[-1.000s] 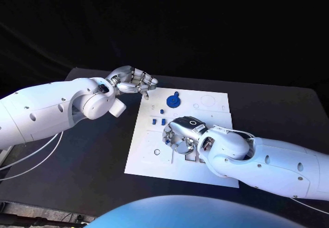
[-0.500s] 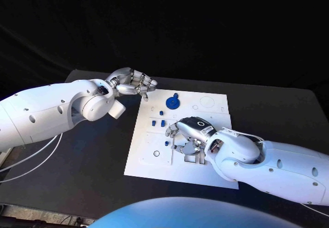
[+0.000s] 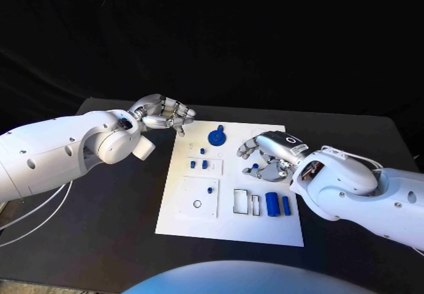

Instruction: Assemble the parts on the task board

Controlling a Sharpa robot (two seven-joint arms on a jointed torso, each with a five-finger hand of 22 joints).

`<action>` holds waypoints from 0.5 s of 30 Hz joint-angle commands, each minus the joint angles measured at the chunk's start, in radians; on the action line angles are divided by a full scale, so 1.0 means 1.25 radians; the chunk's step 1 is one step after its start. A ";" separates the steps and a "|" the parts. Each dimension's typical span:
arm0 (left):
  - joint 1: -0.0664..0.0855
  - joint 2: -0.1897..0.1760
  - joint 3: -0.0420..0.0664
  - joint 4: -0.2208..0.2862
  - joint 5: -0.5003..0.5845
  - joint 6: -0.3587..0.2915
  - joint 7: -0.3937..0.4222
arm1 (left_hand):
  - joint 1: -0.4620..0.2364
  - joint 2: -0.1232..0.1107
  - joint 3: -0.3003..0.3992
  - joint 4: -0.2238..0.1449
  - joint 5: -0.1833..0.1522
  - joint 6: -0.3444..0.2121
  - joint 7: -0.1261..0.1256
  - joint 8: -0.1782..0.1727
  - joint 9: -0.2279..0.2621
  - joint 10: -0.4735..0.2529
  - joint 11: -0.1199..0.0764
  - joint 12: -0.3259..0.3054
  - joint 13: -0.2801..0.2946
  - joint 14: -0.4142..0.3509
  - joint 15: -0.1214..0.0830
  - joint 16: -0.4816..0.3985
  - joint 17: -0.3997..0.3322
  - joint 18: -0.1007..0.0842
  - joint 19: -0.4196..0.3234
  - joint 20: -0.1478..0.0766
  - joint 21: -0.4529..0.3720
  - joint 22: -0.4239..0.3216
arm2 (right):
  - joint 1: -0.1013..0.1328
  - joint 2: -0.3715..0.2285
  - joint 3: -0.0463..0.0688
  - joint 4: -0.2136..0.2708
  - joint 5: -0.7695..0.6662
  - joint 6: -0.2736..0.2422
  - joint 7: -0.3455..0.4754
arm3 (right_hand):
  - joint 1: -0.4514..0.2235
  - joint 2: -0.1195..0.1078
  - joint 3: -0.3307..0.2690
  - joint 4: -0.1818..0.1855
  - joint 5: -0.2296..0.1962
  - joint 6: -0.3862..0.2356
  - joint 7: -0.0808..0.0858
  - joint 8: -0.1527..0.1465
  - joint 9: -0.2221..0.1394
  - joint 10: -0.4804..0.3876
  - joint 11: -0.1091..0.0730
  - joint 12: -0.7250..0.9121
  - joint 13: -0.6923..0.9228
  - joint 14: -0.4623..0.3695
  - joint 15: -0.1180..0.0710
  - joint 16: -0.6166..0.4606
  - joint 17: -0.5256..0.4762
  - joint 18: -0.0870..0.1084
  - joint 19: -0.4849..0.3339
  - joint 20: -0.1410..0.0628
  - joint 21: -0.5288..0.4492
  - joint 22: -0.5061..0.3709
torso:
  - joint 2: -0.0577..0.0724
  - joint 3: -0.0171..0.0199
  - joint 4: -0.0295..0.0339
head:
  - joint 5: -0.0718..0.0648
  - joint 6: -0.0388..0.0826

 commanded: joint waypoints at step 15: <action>0.000 0.000 0.000 0.000 -0.002 0.016 0.013 | -0.005 -0.003 -0.001 -0.006 0.001 -0.008 0.024 -0.001 -0.001 -0.006 -0.002 0.003 0.000 -0.001 0.004 -0.005 -0.001 0.011 0.003 0.005 -0.004 -0.001 | 0.013 -0.018 -0.002 -0.064 0.033 0.087 0.016 | 0.118 0.041 -0.207 0.099 0.006 0.004 0.022 -0.040 -0.034 -0.043 0.012 0.047 -0.009 -0.009 0.010 -0.015 -0.041 0.008 -0.009 0.010 -0.061 -0.004 | -0.002 -0.0024 -0.0035 | -0.008 0.006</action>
